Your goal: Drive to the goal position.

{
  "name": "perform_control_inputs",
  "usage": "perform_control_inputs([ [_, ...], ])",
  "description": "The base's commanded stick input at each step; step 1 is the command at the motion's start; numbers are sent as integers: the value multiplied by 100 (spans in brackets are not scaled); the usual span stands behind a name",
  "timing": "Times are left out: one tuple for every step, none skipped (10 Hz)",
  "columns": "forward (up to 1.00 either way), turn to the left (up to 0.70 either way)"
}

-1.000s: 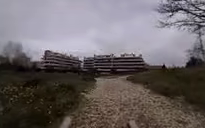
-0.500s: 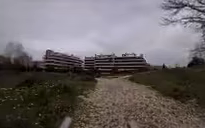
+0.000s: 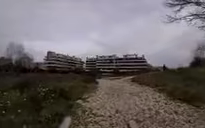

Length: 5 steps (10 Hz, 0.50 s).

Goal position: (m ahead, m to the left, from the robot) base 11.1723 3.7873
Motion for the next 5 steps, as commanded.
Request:
perform_control_inputs([
  [50, 0],
  [50, 0],
  [50, 0],
  [50, 0],
  [50, 0],
])
